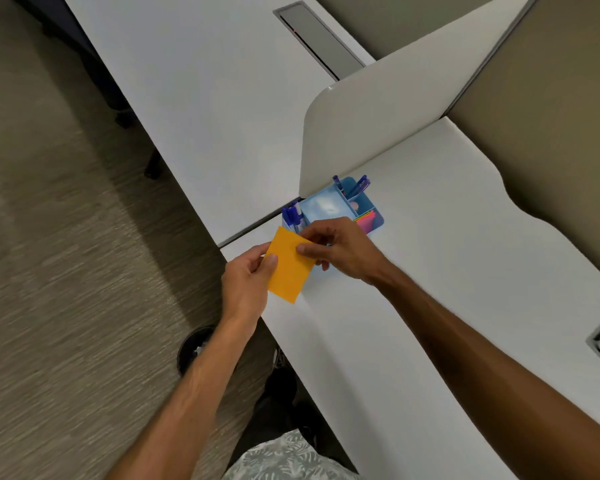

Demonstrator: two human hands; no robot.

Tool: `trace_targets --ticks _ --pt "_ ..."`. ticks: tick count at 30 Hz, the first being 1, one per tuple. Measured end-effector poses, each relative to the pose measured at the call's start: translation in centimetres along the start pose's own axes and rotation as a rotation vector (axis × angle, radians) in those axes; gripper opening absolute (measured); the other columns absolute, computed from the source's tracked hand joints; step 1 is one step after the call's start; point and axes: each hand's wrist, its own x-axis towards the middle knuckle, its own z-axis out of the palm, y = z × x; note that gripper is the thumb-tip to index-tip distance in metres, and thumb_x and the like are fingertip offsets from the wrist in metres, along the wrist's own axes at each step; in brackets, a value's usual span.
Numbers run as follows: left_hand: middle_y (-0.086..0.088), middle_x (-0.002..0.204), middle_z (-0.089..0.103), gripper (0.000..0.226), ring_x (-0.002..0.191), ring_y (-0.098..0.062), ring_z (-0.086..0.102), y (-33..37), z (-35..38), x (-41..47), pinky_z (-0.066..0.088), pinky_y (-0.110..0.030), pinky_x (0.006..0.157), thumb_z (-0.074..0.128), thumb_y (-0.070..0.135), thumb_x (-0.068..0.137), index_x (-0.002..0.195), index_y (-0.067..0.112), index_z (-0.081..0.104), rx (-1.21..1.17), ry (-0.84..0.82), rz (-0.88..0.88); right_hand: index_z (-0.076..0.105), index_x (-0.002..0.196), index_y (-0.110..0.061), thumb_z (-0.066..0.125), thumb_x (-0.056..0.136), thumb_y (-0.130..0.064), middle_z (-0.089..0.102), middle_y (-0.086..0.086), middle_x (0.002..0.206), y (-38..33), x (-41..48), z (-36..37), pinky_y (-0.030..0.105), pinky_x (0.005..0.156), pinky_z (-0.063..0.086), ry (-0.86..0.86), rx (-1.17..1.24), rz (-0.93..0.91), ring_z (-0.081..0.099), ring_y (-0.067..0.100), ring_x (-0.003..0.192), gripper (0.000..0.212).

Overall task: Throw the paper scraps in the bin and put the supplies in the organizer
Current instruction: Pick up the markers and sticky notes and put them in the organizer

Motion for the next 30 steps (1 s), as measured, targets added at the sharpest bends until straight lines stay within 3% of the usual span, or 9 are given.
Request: trace_targets --ticks 2,5,7,10,15,19,23,28,30 --pt "0.009 0.099 0.073 0.026 0.093 -0.005 0.068 0.4 0.7 -0.1 0.053 -0.026 0.081 0.067 0.025 0.093 0.119 0.026 0.070 0.060 -0.049 0.042 0.071 0.104 -0.014 0.069 0.094 -0.027 0.071 0.002 0.088 0.4 -1.3 -1.0 0.017 0.056 0.053 0.016 0.078 0.052 0.065 0.008 0.062 0.017" --pt "0.011 0.110 0.068 0.036 0.099 0.001 0.062 1.1 1.8 -0.5 0.047 -0.012 0.083 0.067 0.031 0.092 0.127 0.030 0.063 0.139 -0.081 0.087 0.071 0.102 -0.005 0.067 0.095 -0.019 0.069 0.008 0.085 1.4 -2.9 -2.7 0.024 0.058 0.054 0.119 0.210 0.164 0.066 0.017 0.064 0.016" --pt "0.013 0.123 0.056 0.045 0.109 0.000 0.055 1.5 2.4 -0.5 0.042 -0.010 0.088 0.065 0.033 0.093 0.136 0.031 0.055 0.138 -0.111 0.084 0.068 0.107 -0.001 0.064 0.097 -0.013 0.068 0.013 0.086 2.6 -3.6 -4.0 0.029 0.058 0.056 0.276 0.310 0.239 0.067 0.024 0.064 0.016" --pt "0.013 0.128 0.045 0.048 0.115 -0.005 0.047 1.7 3.1 -0.6 0.038 -0.019 0.092 0.063 0.035 0.094 0.140 0.033 0.050 0.196 -0.144 0.102 0.065 0.107 0.002 0.061 0.094 -0.003 0.067 0.023 0.089 4.5 -4.0 -6.0 0.030 0.053 0.059 0.549 0.390 0.372 0.070 0.027 0.058 0.014" --pt "0.011 0.130 0.045 0.042 0.119 -0.004 0.044 1.3 3.7 -0.3 0.038 -0.014 0.088 0.063 0.031 0.094 0.135 0.030 0.054 0.241 -0.168 0.087 0.053 0.113 -0.015 0.066 0.080 0.004 0.062 0.017 0.102 6.5 -2.6 -7.3 0.030 0.047 0.059 0.812 0.425 0.516 0.073 0.028 0.050 0.040" --pt "0.015 0.127 0.043 0.038 0.118 -0.004 0.044 1.0 4.0 0.0 0.040 -0.009 0.085 0.064 0.030 0.094 0.131 0.033 0.056 0.254 -0.180 0.073 0.047 0.126 -0.020 0.069 0.079 0.003 0.064 0.019 0.104 7.5 -1.2 -7.3 0.024 0.043 0.056 0.876 0.298 0.529 0.071 0.023 0.045 0.057" --pt "0.016 0.127 0.044 0.037 0.118 -0.005 0.045 1.0 4.3 0.4 0.043 -0.021 0.094 0.063 0.029 0.094 0.131 0.032 0.058 0.268 -0.182 0.063 0.050 0.133 -0.019 0.072 0.079 0.001 0.057 0.013 0.105 7.7 -0.1 -6.8 0.019 0.037 0.050 0.877 0.193 0.532 0.071 0.023 0.046 0.061" --pt "0.007 0.135 0.049 0.035 0.124 -0.007 0.047 1.0 4.5 0.5 0.041 -0.020 0.095 0.063 0.027 0.095 0.130 0.030 0.060 0.262 -0.185 0.065 0.058 0.133 -0.015 0.075 0.078 -0.001 0.054 0.007 0.105 8.0 1.7 -5.2 0.022 0.035 0.050 0.846 0.005 0.538 0.066 0.023 0.069 0.059" --pt "0.005 0.137 0.050 0.035 0.125 -0.008 0.048 1.1 4.6 0.6 0.040 -0.015 0.091 0.062 0.027 0.095 0.130 0.029 0.060 0.272 -0.182 0.066 0.056 0.128 -0.012 0.075 0.081 -0.005 0.062 0.012 0.108 8.1 2.4 -4.3 0.032 0.049 0.061 0.811 -0.068 0.536 0.067 0.028 0.082 0.051"
